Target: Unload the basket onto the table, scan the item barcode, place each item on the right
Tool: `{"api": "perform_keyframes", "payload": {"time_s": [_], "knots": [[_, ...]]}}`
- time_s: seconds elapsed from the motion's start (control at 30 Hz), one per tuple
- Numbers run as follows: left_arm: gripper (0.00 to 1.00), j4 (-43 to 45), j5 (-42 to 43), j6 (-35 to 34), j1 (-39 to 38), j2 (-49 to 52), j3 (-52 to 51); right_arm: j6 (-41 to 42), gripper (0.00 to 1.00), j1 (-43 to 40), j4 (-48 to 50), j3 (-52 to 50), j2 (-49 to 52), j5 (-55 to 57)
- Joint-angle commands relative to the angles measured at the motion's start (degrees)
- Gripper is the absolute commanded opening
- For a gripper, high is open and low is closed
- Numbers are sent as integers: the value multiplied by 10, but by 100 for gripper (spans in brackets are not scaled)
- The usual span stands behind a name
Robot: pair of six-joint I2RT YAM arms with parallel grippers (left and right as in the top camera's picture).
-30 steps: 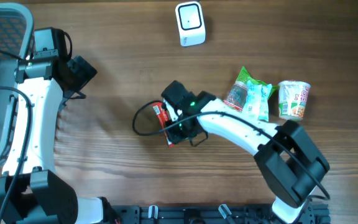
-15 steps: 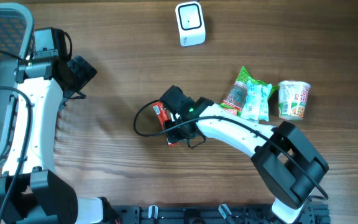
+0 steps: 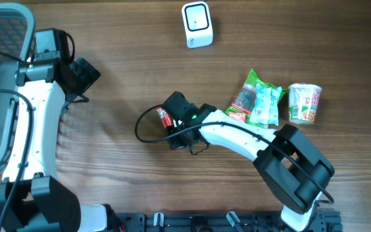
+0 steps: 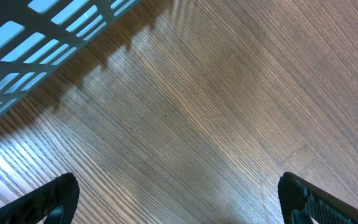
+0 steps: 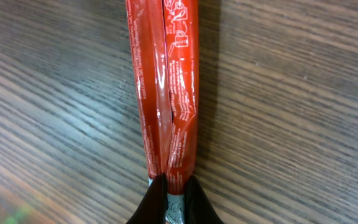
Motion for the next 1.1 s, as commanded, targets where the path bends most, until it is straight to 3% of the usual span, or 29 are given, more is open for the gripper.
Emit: {"api": "perform_keyframes", "payload": {"time_s": [0.0, 0.2, 0.33, 1.07], "knots": [[100, 0, -5, 9, 3, 0, 8, -79, 4, -44, -31, 3, -53, -56], [100, 0, -5, 9, 3, 0, 8, -276, 4, -115, -175, 3, -229, -120], [100, 0, -5, 9, 3, 0, 8, -387, 4, -150, -256, 3, -326, -225], [100, 0, -5, 9, 3, 0, 8, -393, 4, -160, -257, 2, -352, -245]]}}
